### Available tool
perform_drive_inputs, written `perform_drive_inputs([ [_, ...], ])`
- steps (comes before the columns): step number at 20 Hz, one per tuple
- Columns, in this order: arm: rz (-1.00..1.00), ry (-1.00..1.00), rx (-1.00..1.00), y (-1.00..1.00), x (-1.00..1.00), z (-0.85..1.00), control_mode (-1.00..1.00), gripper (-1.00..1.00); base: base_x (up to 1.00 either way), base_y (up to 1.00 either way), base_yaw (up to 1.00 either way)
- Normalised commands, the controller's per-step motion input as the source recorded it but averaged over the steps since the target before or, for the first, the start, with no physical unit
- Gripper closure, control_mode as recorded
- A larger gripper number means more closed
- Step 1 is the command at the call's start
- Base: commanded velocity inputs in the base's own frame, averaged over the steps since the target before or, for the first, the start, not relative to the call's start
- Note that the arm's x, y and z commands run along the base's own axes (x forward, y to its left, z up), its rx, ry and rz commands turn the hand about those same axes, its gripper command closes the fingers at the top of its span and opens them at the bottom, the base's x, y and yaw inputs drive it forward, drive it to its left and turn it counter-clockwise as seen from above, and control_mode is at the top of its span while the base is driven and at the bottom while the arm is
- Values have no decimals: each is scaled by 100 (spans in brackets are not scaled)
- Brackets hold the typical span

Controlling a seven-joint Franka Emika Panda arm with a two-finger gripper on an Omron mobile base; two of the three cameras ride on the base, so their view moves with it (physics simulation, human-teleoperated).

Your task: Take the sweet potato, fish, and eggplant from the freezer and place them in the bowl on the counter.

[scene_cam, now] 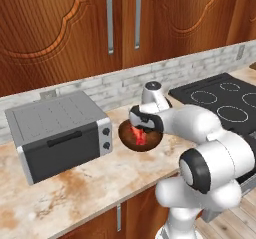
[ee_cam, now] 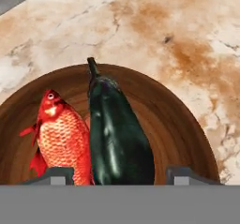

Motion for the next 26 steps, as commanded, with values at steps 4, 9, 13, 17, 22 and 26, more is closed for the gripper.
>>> perform_drive_inputs([
  [4,-7,-7,0,1,-96,95,-100,-100,0,0,0],
  [9,-4,-28,0,0,-100,100,-100,-100,0,0,0],
  [13,0,-57,-3,0,-100,100,-100,-100,0,0,0],
  [17,0,-74,-9,0,-100,97,-100,-100,0,0,0],
  [22,-2,-17,-1,-2,-25,15,-100,-100,0,0,0],
  [26,0,0,4,-22,17,-66,-100,-100,0,0,0],
])
